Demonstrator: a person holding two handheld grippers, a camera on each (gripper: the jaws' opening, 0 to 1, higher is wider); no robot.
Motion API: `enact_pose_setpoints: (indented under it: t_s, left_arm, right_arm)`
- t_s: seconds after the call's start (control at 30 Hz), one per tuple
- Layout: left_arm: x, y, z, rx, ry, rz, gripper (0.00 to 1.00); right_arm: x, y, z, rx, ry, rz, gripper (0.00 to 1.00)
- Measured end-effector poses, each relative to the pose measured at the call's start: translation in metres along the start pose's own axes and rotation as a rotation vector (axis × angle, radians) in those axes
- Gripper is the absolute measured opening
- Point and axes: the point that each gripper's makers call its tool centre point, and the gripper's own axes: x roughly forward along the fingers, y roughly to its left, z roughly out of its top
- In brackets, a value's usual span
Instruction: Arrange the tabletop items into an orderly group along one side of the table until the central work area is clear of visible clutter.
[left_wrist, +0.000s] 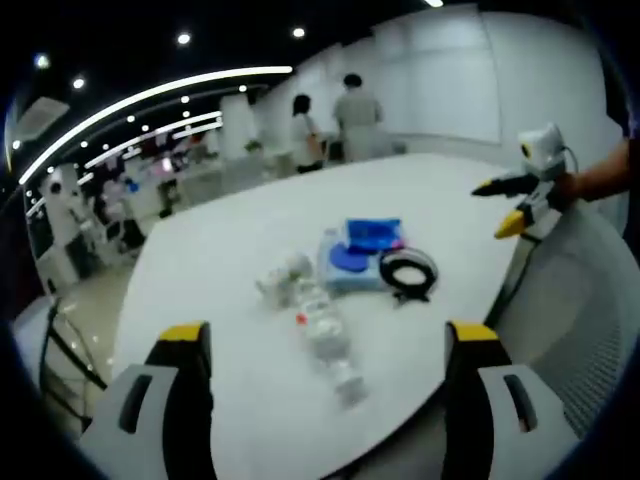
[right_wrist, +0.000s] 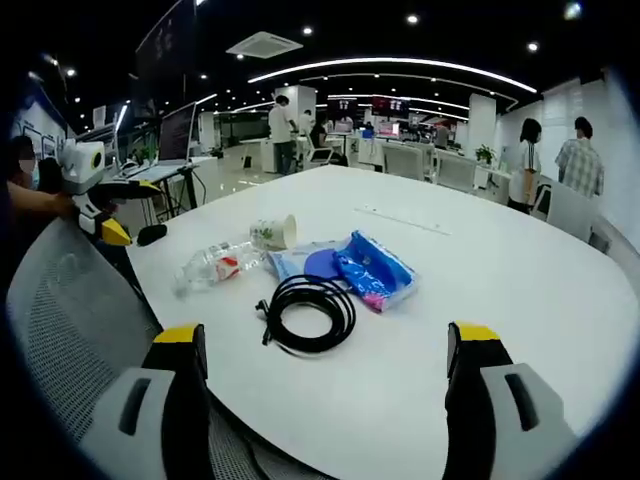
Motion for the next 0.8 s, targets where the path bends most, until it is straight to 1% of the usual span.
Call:
enact_pose_setpoints:
  t_s: [0.43, 0.8]
  left_arm:
    - [0.0012, -0.0009, -0.0005, 0.015, 0.006, -0.006, 0.93]
    - [0.0009, 0.0, 0.0007, 0.014, -0.001, 0.0, 0.93]
  right_arm:
    - [0.0013, -0.0009, -0.0001, 0.001, 0.0, 0.002, 0.99]
    - [0.0016, -0.0001, 0.0004, -0.005, -0.002, 0.005, 0.99]
